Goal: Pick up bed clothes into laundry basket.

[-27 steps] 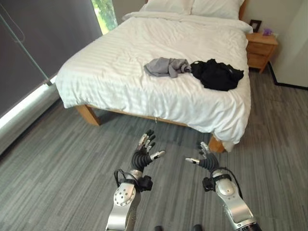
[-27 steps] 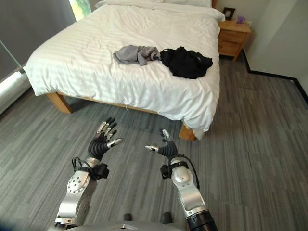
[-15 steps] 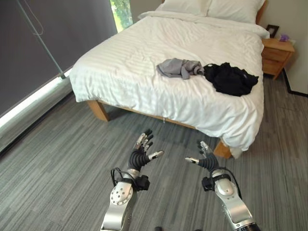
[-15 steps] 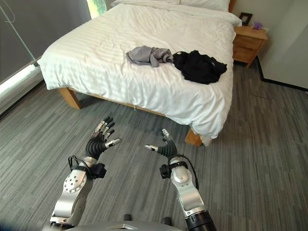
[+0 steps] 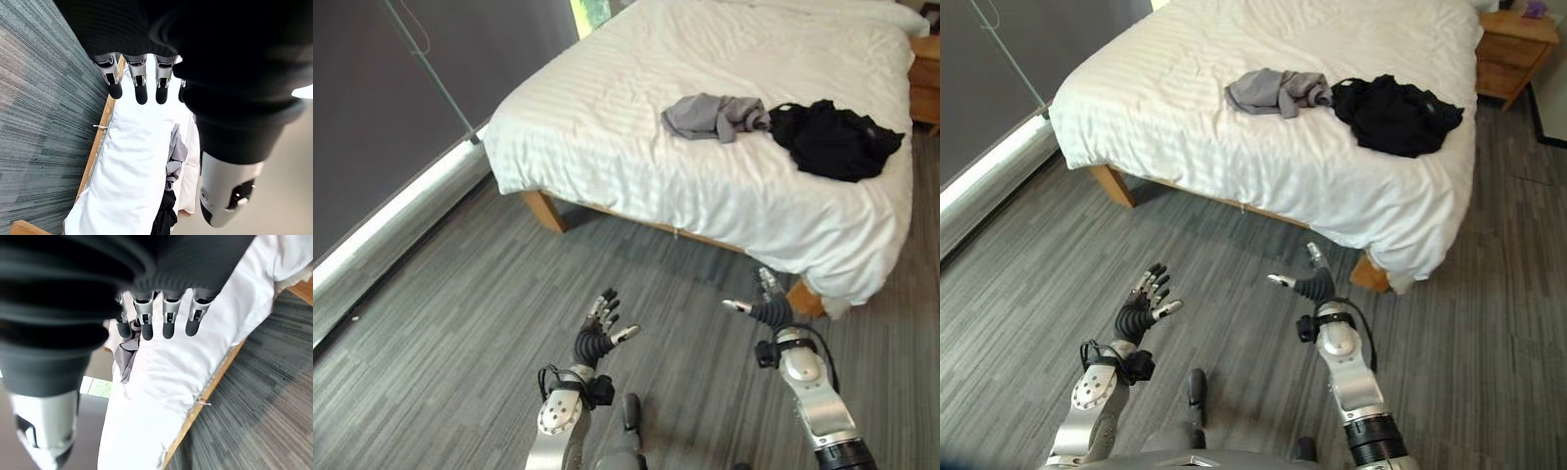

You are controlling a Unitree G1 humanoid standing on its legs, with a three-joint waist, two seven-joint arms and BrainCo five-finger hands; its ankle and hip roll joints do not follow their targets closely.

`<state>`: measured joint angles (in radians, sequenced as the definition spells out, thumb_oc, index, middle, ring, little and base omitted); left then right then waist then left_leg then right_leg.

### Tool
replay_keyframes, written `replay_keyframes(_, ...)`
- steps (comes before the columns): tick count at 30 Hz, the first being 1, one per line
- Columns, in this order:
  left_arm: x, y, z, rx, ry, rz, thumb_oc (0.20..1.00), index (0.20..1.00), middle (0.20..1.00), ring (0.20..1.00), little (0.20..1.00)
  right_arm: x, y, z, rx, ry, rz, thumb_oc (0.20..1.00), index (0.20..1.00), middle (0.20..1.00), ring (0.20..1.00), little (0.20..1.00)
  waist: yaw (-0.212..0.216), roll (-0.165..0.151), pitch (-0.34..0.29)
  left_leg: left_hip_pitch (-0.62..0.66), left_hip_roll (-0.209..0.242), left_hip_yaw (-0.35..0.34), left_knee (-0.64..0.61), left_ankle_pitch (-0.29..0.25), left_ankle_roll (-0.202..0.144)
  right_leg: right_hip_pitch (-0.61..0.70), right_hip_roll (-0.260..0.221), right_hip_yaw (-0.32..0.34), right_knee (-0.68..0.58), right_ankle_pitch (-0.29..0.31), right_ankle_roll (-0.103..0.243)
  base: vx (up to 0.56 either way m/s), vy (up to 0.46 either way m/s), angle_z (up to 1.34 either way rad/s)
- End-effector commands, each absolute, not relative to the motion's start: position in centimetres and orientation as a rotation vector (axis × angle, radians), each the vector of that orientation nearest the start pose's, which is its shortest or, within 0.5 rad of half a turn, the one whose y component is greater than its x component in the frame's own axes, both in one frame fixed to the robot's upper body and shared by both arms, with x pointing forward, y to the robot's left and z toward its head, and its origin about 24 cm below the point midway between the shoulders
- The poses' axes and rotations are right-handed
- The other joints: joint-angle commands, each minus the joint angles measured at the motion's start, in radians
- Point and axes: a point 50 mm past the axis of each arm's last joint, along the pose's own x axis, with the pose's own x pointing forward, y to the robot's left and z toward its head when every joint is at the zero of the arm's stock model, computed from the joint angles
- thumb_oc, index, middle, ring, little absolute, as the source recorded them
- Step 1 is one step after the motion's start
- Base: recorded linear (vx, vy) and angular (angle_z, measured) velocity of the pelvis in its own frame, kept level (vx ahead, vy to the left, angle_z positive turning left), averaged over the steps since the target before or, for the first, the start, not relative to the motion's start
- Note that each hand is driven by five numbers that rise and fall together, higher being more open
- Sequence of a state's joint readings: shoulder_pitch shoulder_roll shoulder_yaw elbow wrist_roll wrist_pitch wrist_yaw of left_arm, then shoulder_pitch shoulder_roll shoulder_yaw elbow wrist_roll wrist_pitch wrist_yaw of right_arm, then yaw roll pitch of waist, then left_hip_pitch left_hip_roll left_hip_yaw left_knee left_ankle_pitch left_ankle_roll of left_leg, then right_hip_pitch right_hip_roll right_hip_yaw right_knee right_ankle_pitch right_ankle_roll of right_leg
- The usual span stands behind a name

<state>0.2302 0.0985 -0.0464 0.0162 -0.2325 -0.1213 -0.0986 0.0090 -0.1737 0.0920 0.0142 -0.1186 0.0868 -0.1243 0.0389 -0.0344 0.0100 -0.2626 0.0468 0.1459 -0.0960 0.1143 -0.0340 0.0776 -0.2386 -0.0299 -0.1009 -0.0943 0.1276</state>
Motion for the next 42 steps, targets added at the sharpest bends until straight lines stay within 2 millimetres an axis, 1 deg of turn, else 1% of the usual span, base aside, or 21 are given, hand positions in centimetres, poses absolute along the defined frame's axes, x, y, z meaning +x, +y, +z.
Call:
replay_keyframes(1,21.5,16.7,3.2,-0.112,-0.054,-0.132,1.000,1.000,1.000,1.000,1.000,25.1,-17.7,5.9,-0.336,-0.071,-0.101,1.000,1.000,1.000,1.000,1.000,-0.003,0.038,-0.031,0.098,0.041,0.025,0.009,0.054,-0.030,-0.025,0.122,0.008,0.387,-0.035,0.028,0.35,0.145,-0.03)
replay_keyframes(3,21.7,16.7,3.3,-0.113,-0.058,-0.133,1.000,1.000,1.000,1.000,1.000,25.2,-17.7,6.0,-0.337,-0.075,-0.102,1.000,1.000,1.000,1.000,1.000,0.008,0.041,-0.034,0.087,0.048,0.033,0.009,0.061,-0.030,-0.058,0.127,0.021,0.422,-0.044,0.026,0.15,0.082,-0.08)
replay_keyframes(4,22.3,16.2,3.9,-0.103,-0.082,-0.169,1.000,1.000,1.000,1.000,1.000,25.3,-18.3,6.5,-0.363,-0.094,-0.130,1.000,1.000,1.000,1.000,1.000,-0.007,0.058,-0.032,0.109,0.067,0.050,0.009,0.042,-0.036,-0.183,0.132,0.022,0.538,-0.033,0.022,0.22,0.106,-0.16)
replay_keyframes(6,23.2,15.9,4.6,-0.086,-0.113,-0.196,1.000,1.000,1.000,1.000,1.000,25.2,-19.5,7.5,-0.411,-0.120,-0.174,1.000,1.000,1.000,1.000,1.000,-0.018,0.067,-0.048,0.100,0.084,0.075,0.009,0.027,-0.039,-0.313,0.159,0.011,0.563,-0.044,-0.004,0.26,0.080,-0.28)
replay_keyframes(8,23.6,15.7,5.0,-0.082,-0.124,-0.211,1.000,1.000,1.000,1.000,1.000,24.8,-20.5,7.9,-0.419,-0.113,-0.208,1.000,1.000,1.000,1.000,1.000,-0.034,0.067,-0.059,0.103,0.084,0.082,0.009,0.011,-0.040,-0.346,0.180,-0.006,0.500,-0.042,-0.024,0.24,-0.009,-0.09)
replay_keyframes(10,24.3,15.5,5.6,-0.065,-0.144,-0.235,1.000,1.000,1.000,1.000,1.000,23.7,-23.6,10.0,-0.464,-0.155,-0.325,1.000,1.000,1.000,1.000,1.000,-0.094,0.035,-0.071,0.137,0.039,0.081,0.009,-0.039,-0.030,-0.376,0.217,0.002,0.248,0.070,-0.072,0.42,-0.081,-0.03)
replay_keyframes(12,24.8,15.3,5.6,-0.061,-0.142,-0.241,1.000,1.000,1.000,1.000,1.000,22.9,-26.1,12.0,-0.513,-0.194,-0.425,1.000,1.000,1.000,1.000,1.000,-0.130,0.015,-0.073,0.187,0.006,0.071,0.009,-0.094,-0.021,-0.387,0.212,0.002,0.061,0.186,-0.074,0.47,-0.093,0.30)
replay_keyframes(14,25.1,15.3,5.6,-0.059,-0.143,-0.234,1.000,1.000,1.000,1.000,1.000,22.5,-27.1,13.0,-0.554,-0.214,-0.471,1.000,1.000,1.000,1.000,1.000,-0.132,0.014,-0.065,0.226,0.001,0.079,0.009,-0.125,-0.021,-0.380,0.203,-0.049,0.014,0.223,-0.064,0.35,-0.066,0.36)
replay_keyframes(15,24.9,15.6,5.1,-0.064,-0.126,-0.201,1.000,1.000,1.000,1.000,1.000,22.0,-28.9,14.5,-0.645,-0.237,-0.557,1.000,1.000,1.000,1.000,1.000,-0.120,0.000,-0.071,0.286,-0.014,0.125,0.009,-0.170,-0.019,-0.397,0.169,-0.284,0.014,0.230,-0.076,0.41,-0.013,0.31)
replay_keyframes(16,24.7,15.9,5.0,-0.076,-0.127,-0.177,1.000,1.000,1.000,1.000,1.000,21.9,-29.7,15.9,-0.698,-0.272,-0.607,1.000,1.000,1.000,1.000,1.000,-0.111,-0.007,-0.082,0.327,-0.035,0.155,0.009,-0.200,-0.013,-0.368,0.159,-0.405,0.014,0.217,-0.104,0.56,-0.034,-0.05)
replay_keyframes(19,23.8,15.4,4.3,-0.099,-0.108,-0.170,1.000,1.000,1.000,1.000,1.000,20.2,-31.1,17.5,-0.752,-0.297,-0.665,1.000,1.000,1.000,1.000,1.000,-0.141,-0.001,-0.123,0.455,-0.069,0.163,0.009,-0.258,-0.018,-0.309,0.168,-0.435,0.014,0.210,-0.171,0.46,-0.044,-0.89)
replay_keyframes(21,23.8,15.0,4.2,-0.108,-0.105,-0.160,1.000,1.000,1.000,1.000,1.000,20.0,-31.5,19.0,-0.809,-0.354,-0.694,1.000,1.000,1.000,1.000,1.000,-0.138,-0.005,-0.107,0.394,-0.068,0.180,0.278,-0.259,-0.065,-0.238,0.137,-0.446,0.014,0.216,-0.147,0.54,-0.135,0.06)
replay_keyframes(24,24.2,14.7,4.7,-0.104,-0.142,-0.153,1.000,1.000,1.000,1.000,1.000,21.7,-30.2,19.9,-0.831,-0.415,-0.657,1.000,1.000,1.000,1.000,1.000,-0.113,-0.031,-0.071,0.193,0.001,0.164,0.621,-0.202,-0.127,-0.166,0.116,-0.400,0.014,0.191,-0.130,0.24,-0.090,-0.33)
replay_keyframes(27,24.2,14.7,5.0,-0.110,-0.162,-0.150,1.000,1.000,1.000,1.000,1.000,24.5,-29.5,18.8,-0.875,-0.376,-0.593,1.000,1.000,1.000,1.000,1.000,-0.082,-0.049,-0.056,0.116,0.080,0.164,0.556,-0.256,-0.084,-0.146,0.109,-0.344,0.014,0.174,-0.122,0.20,0.047,-0.51)
replay_keyframes(28,24.1,14.6,4.8,-0.121,-0.163,-0.145,1.000,1.000,1.000,1.000,1.000,25.8,-29.0,18.3,-0.912,-0.367,-0.567,1.000,1.000,1.000,1.000,1.000,-0.064,-0.046,-0.050,0.127,0.067,0.143,0.465,-0.250,-0.063,-0.140,0.110,-0.313,0.014,0.171,-0.120,0.23,0.150,-0.67)
replay_keyframes(31,23.0,14.9,4.2,-0.143,-0.147,-0.111,1.000,1.000,1.000,1.000,1.000,29.0,-26.9,16.0,-1.017,-0.300,-0.431,1.000,1.000,1.000,1.000,1.000,0.014,-0.008,-0.047,0.158,0.015,-0.100,0.147,-0.147,-0.051,-0.112,0.158,-0.211,0.014,0.144,-0.128,0.26,0.145,-0.81)
replay_keyframes(32,22.9,14.9,4.2,-0.144,-0.148,-0.109,1.000,1.000,1.000,1.000,1.000,29.1,-26.8,16.0,-1.017,-0.303,-0.429,1.000,1.000,1.000,1.000,1.000,0.010,-0.008,-0.047,0.161,0.013,-0.101,0.135,-0.134,-0.051,-0.114,0.157,-0.212,0.014,0.148,-0.129,0.23,0.109,-1.49)
replay_keyframes(33,22.4,14.8,3.9,-0.150,-0.136,-0.118,1.000,1.000,1.000,1.000,1.000,31.1,-26.2,13.3,-1.071,-0.204,-0.371,1.000,1.000,1.000,1.000,1.000,0.032,0.018,-0.059,0.195,0.015,-0.142,0.060,-0.091,-0.049,-0.097,0.174,-0.193,0.014,0.131,-0.137,0.19,0.114,-1.42)
replay_keyframes(35,22.4,14.6,4.0,-0.153,-0.139,-0.135,1.000,1.000,1.000,1.000,1.000,32.0,-26.4,12.0,-1.110,-0.137,-0.372,1.000,1.000,1.000,1.000,1.000,0.031,0.022,-0.059,0.213,0.035,-0.103,0.028,-0.070,-0.063,-0.094,0.174,-0.194,0.014,0.130,-0.135,0.17,0.119,-0.57)
replay_keyframes(36,22.2,14.2,3.8,-0.160,-0.122,-0.155,1.000,1.000,1.000,1.000,1.000,33.6,-26.8,10.4,-1.197,-0.038,-0.384,1.000,1.000,1.000,1.000,1.000,0.067,0.027,-0.056,0.213,0.041,-0.098,0.023,-0.026,-0.063,-0.079,0.173,-0.195,0.014,0.114,-0.129,0.14,0.107,0.31)
replay_keyframes(42,21.8,13.9,3.8,-0.150,-0.118,-0.175,1.000,1.000,1.000,1.000,1.000,35.9,-26.2,6.7,-1.389,0.116,-0.484,1.000,1.000,1.000,1.000,1.000,0.103,0.039,-0.063,0.207,0.049,-0.056,0.009,-0.028,-0.077,-0.088,0.169,-0.200,0.014,0.104,-0.111,0.12,0.064,0.21)
